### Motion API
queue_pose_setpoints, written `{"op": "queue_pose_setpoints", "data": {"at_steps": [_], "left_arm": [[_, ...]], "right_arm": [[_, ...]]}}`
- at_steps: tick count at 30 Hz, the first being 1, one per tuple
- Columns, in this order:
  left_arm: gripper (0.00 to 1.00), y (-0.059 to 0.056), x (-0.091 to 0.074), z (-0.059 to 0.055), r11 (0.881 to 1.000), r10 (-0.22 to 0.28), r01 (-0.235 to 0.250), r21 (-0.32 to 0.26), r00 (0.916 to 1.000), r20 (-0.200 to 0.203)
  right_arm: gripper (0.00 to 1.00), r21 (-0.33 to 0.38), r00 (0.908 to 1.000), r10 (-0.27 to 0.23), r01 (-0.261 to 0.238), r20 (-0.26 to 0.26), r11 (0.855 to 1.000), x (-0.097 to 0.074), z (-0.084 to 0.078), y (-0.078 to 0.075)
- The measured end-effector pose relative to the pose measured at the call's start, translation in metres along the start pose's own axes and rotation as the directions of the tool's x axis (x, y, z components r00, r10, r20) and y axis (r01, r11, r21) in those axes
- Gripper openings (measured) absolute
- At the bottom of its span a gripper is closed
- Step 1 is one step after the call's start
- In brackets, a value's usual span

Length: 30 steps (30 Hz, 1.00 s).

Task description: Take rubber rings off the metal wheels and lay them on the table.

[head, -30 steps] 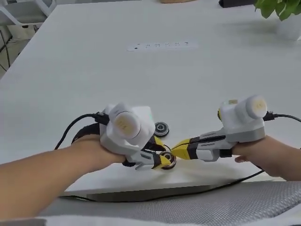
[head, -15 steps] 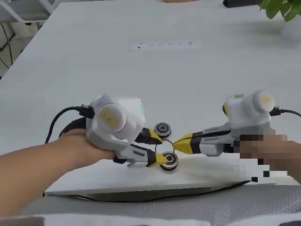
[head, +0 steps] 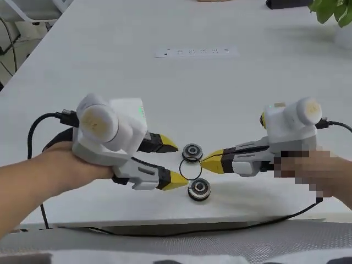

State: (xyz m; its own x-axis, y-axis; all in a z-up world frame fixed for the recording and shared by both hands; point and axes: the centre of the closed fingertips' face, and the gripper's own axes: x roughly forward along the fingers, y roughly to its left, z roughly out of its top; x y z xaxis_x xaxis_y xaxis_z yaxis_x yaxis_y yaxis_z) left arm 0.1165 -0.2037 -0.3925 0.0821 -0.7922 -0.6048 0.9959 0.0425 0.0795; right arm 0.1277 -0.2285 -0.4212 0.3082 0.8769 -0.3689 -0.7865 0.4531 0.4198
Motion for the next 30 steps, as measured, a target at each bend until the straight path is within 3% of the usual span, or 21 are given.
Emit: {"op": "queue_pose_setpoints", "data": {"at_steps": [8, 17, 30], "left_arm": [[0.5, 0.007, -0.018, -0.008, 0.999, 0.034, -0.034, -0.04, 0.9994, 0.006], [0.56, 0.011, -0.035, -0.017, 0.994, 0.079, -0.077, -0.08, 0.9967, 0.019], [0.63, 0.012, -0.054, -0.028, 0.987, 0.123, -0.121, -0.11, 0.9923, 0.017]], "right_arm": [[0.0, -0.01, 0.9998, 0.013, -0.013, -0.015, 1.0, 0.009, 0.006, -0.001], [0.0, -0.027, 0.9988, 0.025, -0.026, -0.043, 0.999, 0.021, 0.007, 0.0], [0.0, -0.083, 0.9918, 0.019, -0.03, -0.127, 0.996, 0.044, 0.001, 0.001]]}}
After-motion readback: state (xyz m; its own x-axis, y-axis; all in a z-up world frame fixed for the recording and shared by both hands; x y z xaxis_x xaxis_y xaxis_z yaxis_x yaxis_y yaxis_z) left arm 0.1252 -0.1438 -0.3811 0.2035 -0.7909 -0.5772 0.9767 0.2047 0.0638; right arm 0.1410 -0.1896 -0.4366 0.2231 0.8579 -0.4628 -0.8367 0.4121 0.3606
